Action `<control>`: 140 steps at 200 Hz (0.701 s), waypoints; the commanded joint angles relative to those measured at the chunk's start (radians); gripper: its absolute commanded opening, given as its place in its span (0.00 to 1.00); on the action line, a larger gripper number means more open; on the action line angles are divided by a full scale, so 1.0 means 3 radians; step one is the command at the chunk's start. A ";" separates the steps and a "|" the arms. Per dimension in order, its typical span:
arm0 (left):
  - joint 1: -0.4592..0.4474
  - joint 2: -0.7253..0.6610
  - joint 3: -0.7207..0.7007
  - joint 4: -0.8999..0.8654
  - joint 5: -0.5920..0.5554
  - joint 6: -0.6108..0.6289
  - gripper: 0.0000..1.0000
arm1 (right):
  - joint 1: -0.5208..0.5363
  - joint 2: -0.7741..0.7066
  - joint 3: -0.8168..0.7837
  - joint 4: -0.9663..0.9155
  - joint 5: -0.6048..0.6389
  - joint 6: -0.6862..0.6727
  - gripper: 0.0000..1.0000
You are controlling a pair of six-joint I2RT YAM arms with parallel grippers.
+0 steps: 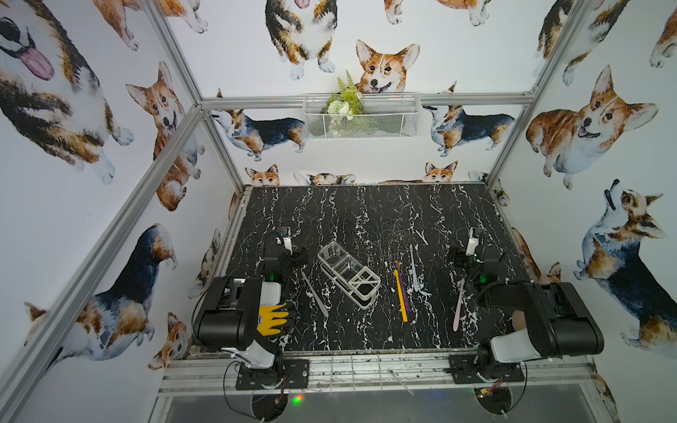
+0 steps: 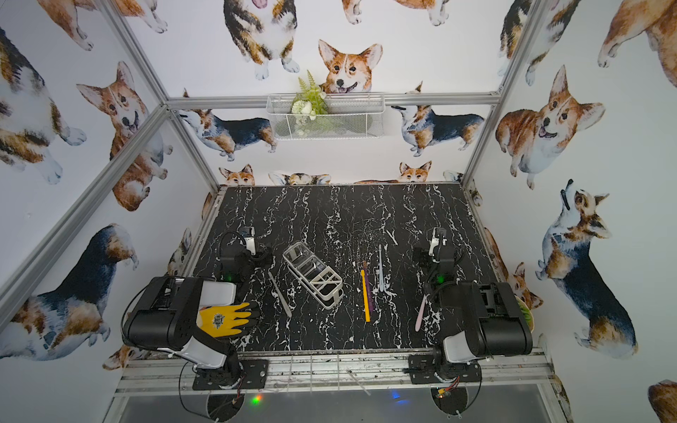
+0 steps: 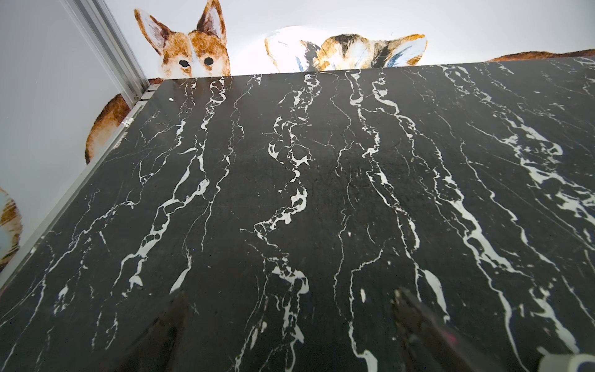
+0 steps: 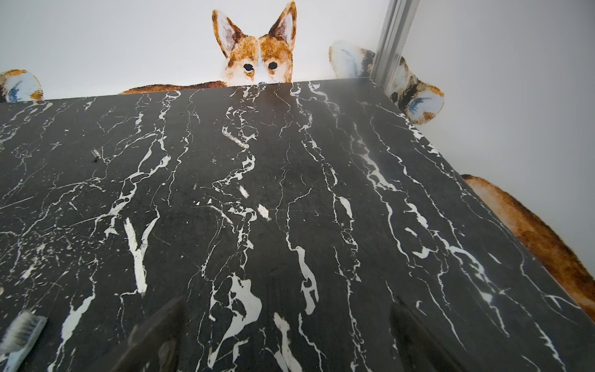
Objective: Place the toothbrush into the toothbrush holder
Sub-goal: Pick up the toothbrush from the center of the board.
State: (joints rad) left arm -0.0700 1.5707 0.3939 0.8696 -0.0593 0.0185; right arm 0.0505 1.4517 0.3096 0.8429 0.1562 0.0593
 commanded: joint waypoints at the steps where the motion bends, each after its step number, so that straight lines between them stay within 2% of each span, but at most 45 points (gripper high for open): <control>1: 0.0003 -0.0015 0.0000 0.0103 -0.0017 0.0039 1.00 | 0.0000 -0.0003 0.0000 0.0080 -0.0003 -0.0024 1.00; 55: 0.0012 -0.0010 0.0001 0.0110 -0.0094 -0.0005 1.00 | 0.0002 0.0001 0.0023 0.0032 -0.0019 -0.0019 1.00; 70: 0.0040 -0.0002 0.0043 0.0045 -0.0061 -0.0025 1.00 | -0.0069 0.0005 0.0076 -0.0063 -0.0136 0.0030 1.00; 78: 0.0042 -0.0018 0.0004 0.0096 -0.0065 -0.0019 1.00 | -0.0067 -0.0032 0.0051 -0.0009 -0.0027 0.0041 1.00; 89: 0.0036 -0.0105 0.0028 0.0021 -0.0308 -0.0092 1.00 | -0.0037 -0.0251 0.0106 -0.0299 0.0099 0.0054 1.00; 98: 0.0025 -0.0313 0.0210 -0.0485 -0.0625 -0.0202 1.00 | -0.0020 -0.0511 0.0318 -0.0978 0.0251 0.0147 1.00; 115: 0.0020 -0.0531 0.0825 -0.1877 -0.1024 -0.0633 1.00 | -0.0018 -0.0805 0.0844 -0.2097 0.0339 0.0504 1.00; 128: 0.0019 -0.0507 0.1309 -0.2857 -0.1179 -0.1272 1.00 | 0.0016 -0.0881 0.1109 -0.2545 0.0129 0.0588 1.00; 140: 0.0016 -0.0376 0.1779 -0.3533 -0.1073 -0.1554 0.99 | 0.0104 -0.0884 0.1309 -0.2921 0.0089 0.0661 1.00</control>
State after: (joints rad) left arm -0.0616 1.4231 0.7277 0.3786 -0.2966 -0.1722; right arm 0.0502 1.1984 0.6136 0.3603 0.2081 0.1642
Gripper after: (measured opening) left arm 0.998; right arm 0.996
